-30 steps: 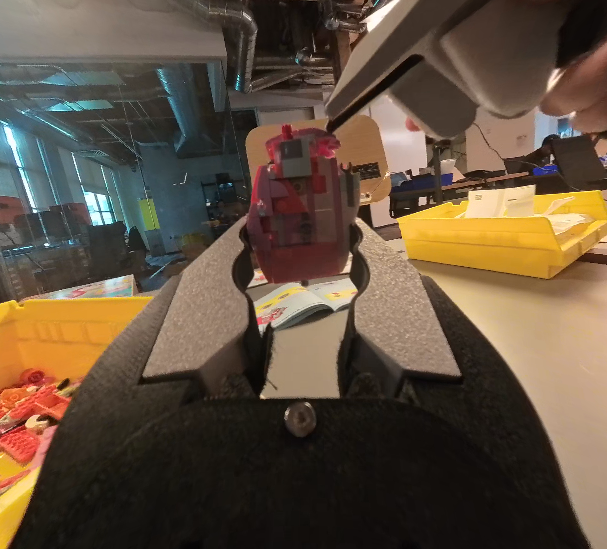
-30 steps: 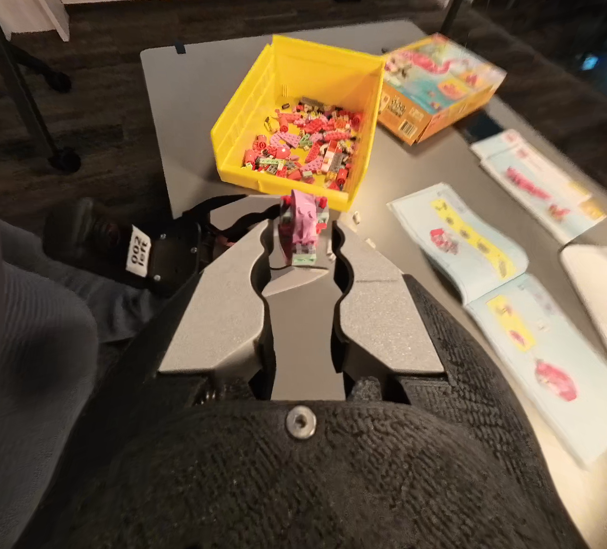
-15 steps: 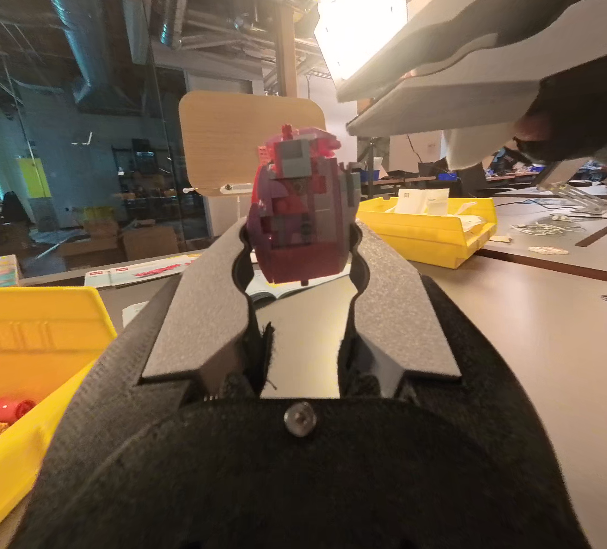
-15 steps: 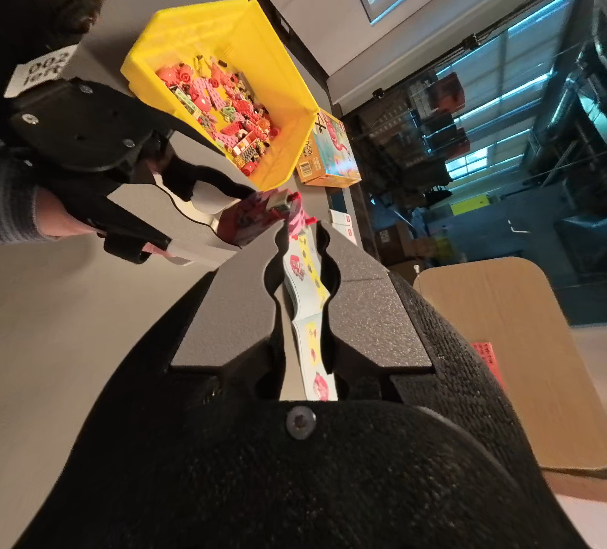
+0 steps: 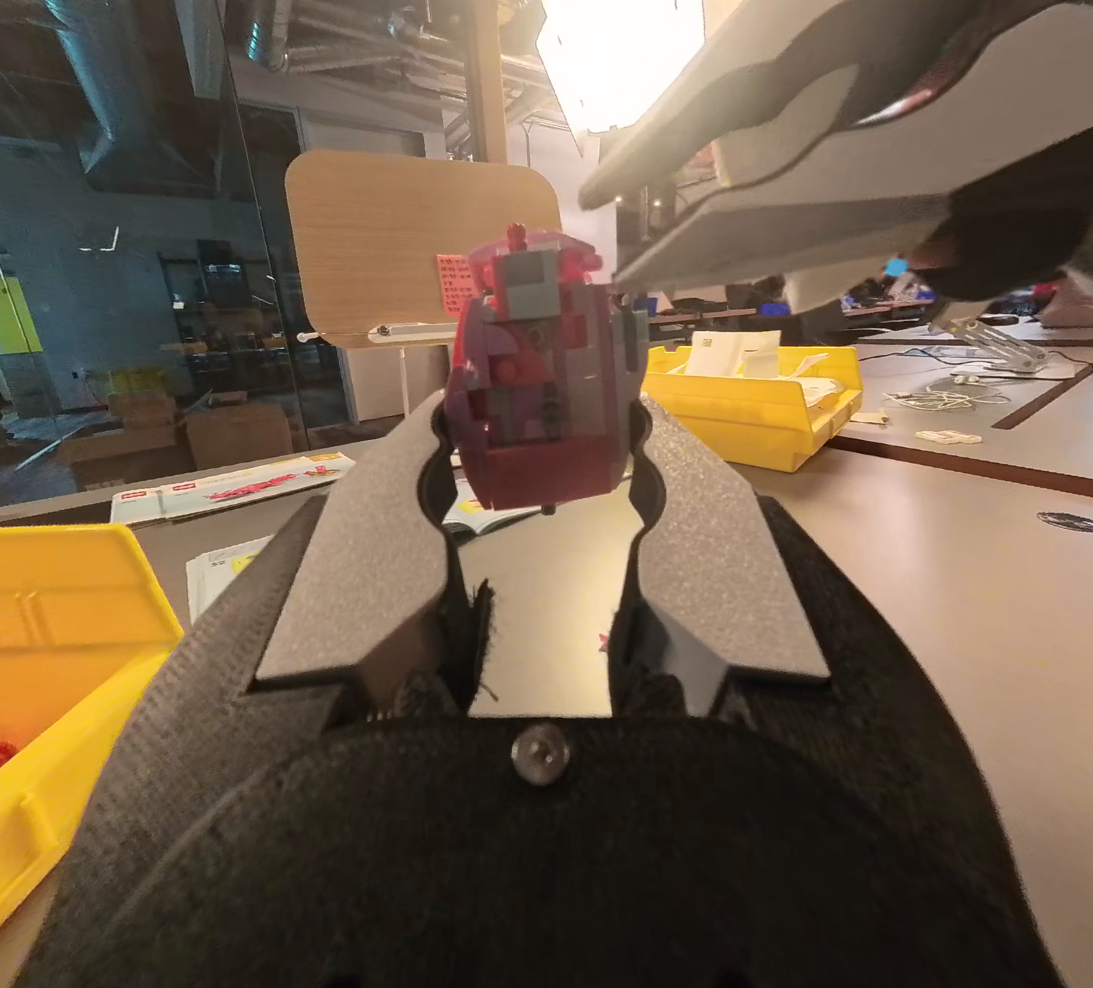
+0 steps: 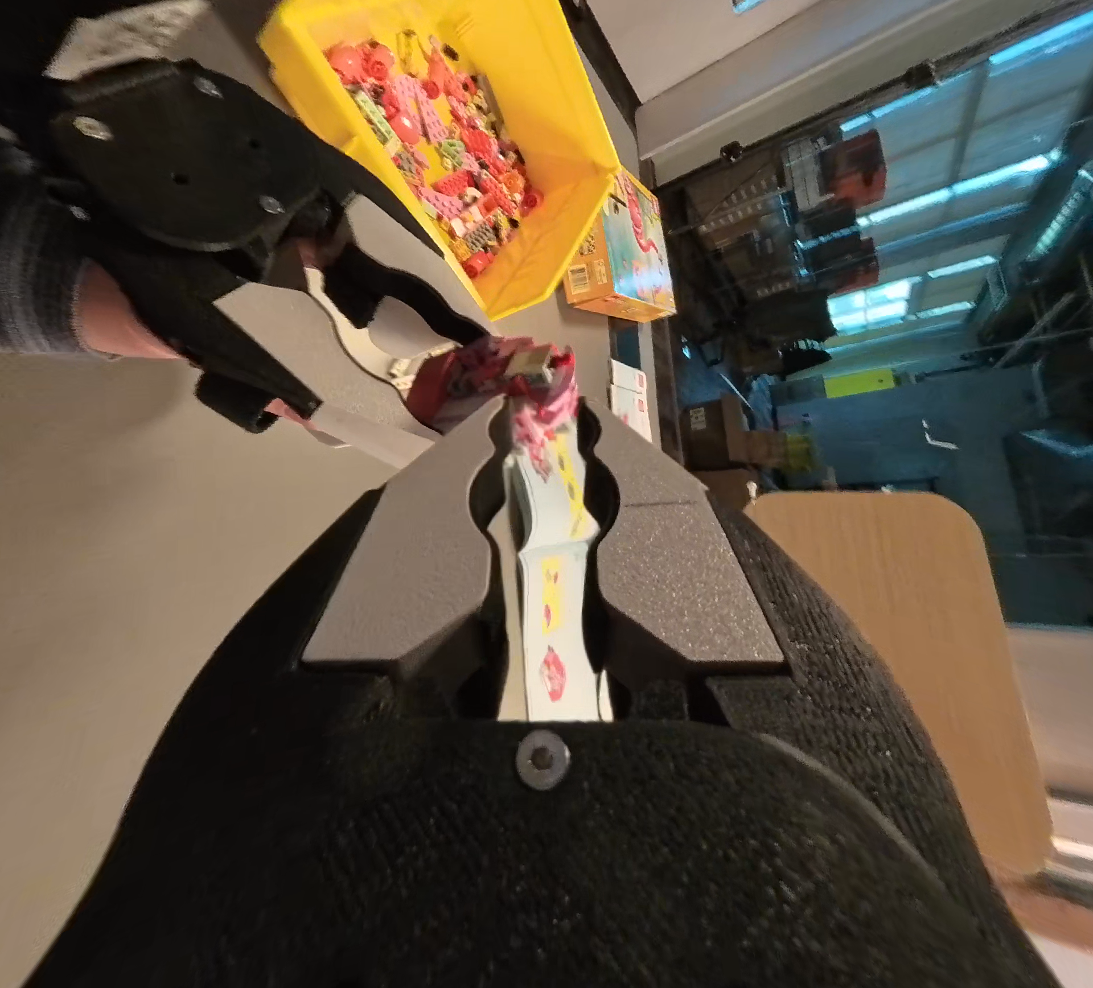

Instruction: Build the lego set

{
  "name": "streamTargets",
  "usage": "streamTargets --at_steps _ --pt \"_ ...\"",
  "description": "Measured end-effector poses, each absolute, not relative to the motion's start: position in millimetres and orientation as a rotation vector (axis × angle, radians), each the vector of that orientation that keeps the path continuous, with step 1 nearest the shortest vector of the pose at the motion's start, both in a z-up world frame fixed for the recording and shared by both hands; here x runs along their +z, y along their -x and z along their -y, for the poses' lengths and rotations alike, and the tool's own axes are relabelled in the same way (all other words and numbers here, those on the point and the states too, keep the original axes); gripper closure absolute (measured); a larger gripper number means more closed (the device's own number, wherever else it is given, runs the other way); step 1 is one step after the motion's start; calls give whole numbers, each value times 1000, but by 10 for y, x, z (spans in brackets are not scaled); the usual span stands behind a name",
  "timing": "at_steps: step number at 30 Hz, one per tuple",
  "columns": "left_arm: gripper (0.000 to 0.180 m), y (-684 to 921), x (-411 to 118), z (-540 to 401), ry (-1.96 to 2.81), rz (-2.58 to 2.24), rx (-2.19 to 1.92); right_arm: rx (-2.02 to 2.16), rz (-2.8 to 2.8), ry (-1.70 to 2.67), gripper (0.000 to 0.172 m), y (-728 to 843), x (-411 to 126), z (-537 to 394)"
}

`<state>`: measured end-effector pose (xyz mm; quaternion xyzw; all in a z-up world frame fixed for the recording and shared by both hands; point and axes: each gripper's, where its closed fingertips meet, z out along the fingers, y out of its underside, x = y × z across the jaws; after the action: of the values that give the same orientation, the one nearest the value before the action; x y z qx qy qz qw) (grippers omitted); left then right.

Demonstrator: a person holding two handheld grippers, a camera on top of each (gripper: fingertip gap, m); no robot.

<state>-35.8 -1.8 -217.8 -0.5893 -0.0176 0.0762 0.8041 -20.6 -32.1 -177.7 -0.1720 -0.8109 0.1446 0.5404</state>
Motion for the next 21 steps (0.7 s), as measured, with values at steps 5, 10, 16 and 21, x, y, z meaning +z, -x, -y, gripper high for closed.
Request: streamTargets --at_steps 5,10,16,21 --pt "123 315 -2196 -2 1274 17 131 356 2005 384 110 165 -1851 382" --pt "124 266 -2234 -35 1300 -16 129 278 2064 342 106 144 -2002 366" --pt "123 224 -2233 -41 1299 -36 110 222 2147 361 106 80 -2033 345" --pt "123 215 -2257 -59 1316 -42 105 262 2241 466 99 33 -2095 341"
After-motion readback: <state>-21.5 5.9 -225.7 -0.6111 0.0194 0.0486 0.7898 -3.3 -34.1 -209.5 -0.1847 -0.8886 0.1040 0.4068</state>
